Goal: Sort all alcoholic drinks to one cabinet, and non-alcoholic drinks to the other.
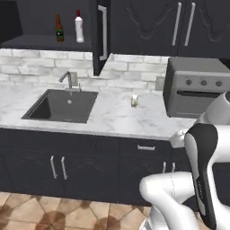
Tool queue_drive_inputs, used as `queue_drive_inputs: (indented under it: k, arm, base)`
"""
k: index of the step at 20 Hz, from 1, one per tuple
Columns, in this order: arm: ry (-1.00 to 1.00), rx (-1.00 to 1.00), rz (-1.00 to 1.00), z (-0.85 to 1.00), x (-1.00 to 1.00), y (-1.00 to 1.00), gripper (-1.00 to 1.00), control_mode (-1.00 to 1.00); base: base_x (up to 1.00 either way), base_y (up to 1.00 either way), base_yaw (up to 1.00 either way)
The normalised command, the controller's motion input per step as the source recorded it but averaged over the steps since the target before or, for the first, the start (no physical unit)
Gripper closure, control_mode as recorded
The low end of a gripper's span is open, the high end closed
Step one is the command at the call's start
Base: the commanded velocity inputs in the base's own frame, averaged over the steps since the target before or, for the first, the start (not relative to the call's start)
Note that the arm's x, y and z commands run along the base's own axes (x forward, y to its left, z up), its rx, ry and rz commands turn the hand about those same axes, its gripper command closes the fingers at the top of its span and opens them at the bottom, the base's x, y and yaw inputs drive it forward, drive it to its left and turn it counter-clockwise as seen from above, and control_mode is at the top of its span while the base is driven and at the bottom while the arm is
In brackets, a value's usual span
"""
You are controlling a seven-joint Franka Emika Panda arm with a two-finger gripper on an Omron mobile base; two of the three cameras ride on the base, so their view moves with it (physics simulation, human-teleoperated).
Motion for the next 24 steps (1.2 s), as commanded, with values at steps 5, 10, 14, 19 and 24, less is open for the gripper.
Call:
queue_drive_inputs:
  k: [5, 10, 14, 19, 24]
  arm:
    - [0.0, 0.0, 0.0, 0.0, 0.0, 0.0, -1.0, 1.0]
    - [0.0, 0.0, 0.0, 0.0, 0.0, 0.0, -1.0, 1.0]
    - [0.0, 0.0, 0.0, 0.0, 0.0, 0.0, -1.0, 1.0]
    - [0.0, 0.0, 0.0, 0.0, 0.0, 0.0, -1.0, 1.0]
    - [0.0, 0.0, 0.0, 0.0, 0.0, 0.0, -1.0, 1.0]
  base:
    - [0.5, 0.75, -0.39]
    - [0.5, 0.04, -0.32]
    - [0.48, -0.02, -0.22]
    - [0.58, 0.14, -0.12]
    - [0.56, 0.02, -0.01]
